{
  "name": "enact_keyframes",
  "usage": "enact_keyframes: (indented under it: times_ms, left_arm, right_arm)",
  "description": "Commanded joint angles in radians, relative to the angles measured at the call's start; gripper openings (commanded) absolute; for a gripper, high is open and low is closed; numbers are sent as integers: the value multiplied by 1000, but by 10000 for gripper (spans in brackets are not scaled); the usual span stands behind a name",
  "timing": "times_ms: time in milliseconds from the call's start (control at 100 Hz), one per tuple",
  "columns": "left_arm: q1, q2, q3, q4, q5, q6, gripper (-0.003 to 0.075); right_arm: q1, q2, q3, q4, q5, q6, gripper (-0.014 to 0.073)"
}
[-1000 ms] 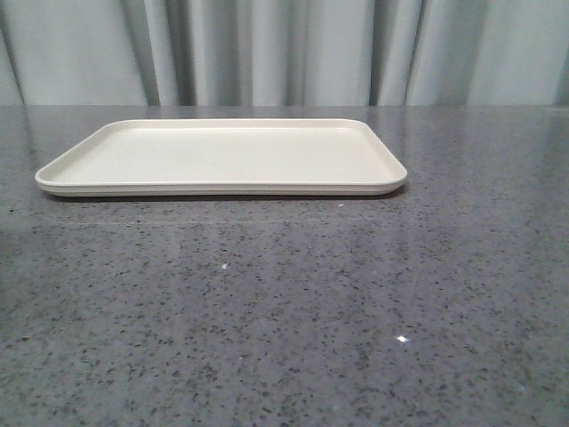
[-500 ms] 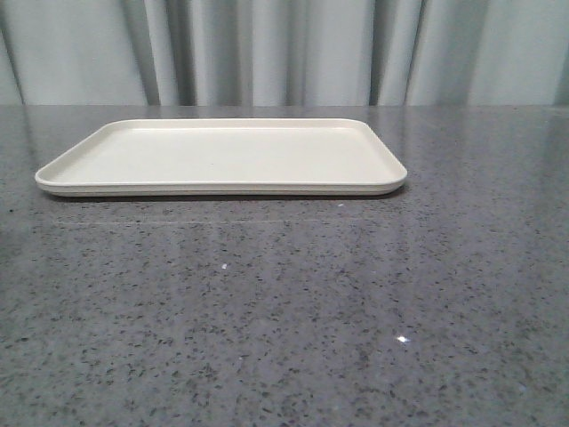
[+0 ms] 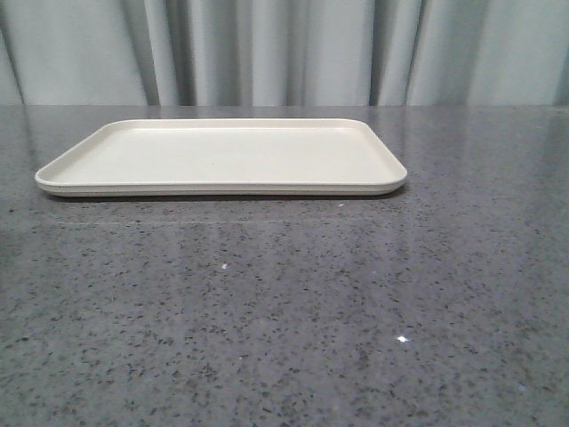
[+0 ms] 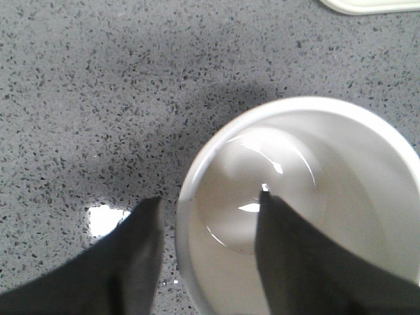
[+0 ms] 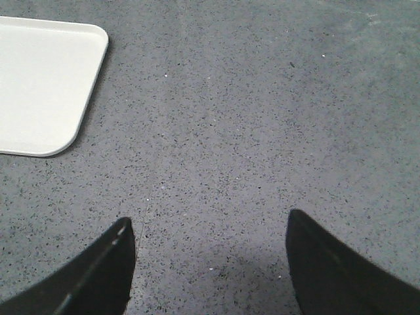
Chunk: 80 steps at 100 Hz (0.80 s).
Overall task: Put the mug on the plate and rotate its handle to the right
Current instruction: 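Grip the mug rim with the left gripper and lift it over the tray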
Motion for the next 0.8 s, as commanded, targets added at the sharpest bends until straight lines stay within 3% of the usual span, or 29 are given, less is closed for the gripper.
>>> enact_keyframes:
  times_ms: [0,160,450,790]
  left_arm:
    - [2,-6,-26,-5,-38,2,181]
    - [2,-6,-26,-5,-38,3,-22]
    - [2,-6,-58,-25,-38,3,-20]
    - [2,2,-258,-159,-37,29,-20]
  right_arm:
    - [-5,8,-34,-11,-69,-2,498]
    - [-5,8,-34,-11,-69,-2,498]
    - [-5,8,-34,-11,-69,-2,498]
    - [-5,8,-34,-11,-70,-2,498]
